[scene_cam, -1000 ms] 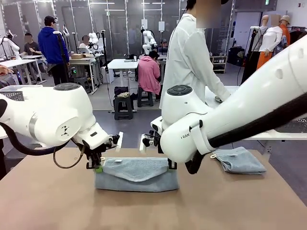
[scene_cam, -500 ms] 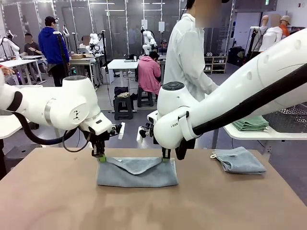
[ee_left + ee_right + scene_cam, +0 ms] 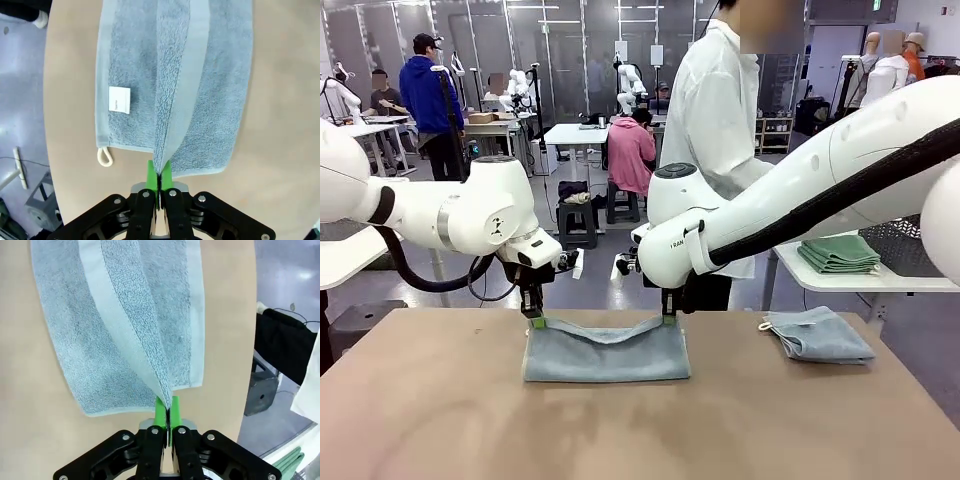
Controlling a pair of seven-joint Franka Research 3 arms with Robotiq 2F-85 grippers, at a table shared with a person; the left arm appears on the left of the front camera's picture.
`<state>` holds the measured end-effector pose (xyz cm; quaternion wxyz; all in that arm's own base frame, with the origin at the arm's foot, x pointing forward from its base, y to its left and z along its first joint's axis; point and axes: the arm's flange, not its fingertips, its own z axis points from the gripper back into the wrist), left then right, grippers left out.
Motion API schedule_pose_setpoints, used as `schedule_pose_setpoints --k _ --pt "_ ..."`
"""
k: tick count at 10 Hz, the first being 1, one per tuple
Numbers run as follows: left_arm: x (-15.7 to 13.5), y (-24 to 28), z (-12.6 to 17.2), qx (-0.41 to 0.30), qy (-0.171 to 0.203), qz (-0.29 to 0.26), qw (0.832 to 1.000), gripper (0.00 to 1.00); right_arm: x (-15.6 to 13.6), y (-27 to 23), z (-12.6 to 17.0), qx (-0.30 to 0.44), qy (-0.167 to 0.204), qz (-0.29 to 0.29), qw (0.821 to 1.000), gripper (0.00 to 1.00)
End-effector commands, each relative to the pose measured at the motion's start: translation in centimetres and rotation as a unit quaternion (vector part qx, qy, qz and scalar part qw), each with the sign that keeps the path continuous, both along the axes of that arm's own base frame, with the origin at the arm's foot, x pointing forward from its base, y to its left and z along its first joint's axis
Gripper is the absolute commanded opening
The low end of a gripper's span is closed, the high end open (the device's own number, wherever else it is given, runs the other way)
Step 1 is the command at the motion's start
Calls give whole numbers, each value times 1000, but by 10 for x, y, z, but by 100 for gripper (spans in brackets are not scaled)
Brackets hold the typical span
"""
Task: Fold the towels and place them in the basket.
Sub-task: When a person lays out a Towel with hook on the table, fold it in half twice.
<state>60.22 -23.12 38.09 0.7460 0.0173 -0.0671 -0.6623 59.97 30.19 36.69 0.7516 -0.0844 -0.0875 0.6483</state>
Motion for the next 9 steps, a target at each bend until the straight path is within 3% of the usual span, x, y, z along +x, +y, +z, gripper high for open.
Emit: schedule_pose_setpoints --k 1,7,8,9 --pt "15 -2 -1 16 5 19 1000 4 12 -3 -7 -1 -1 -22 1000 4" --pt "39 0 -32 19 -31 11 999 4 29 -14 -32 17 -21 -45 999 4" --pt "39 1 -36 21 -41 9 999 22 27 -14 -34 22 -26 -43 998 23" --pt "37 3 -37 17 -47 11 999 23 26 -15 -35 26 -31 -42 998 23"
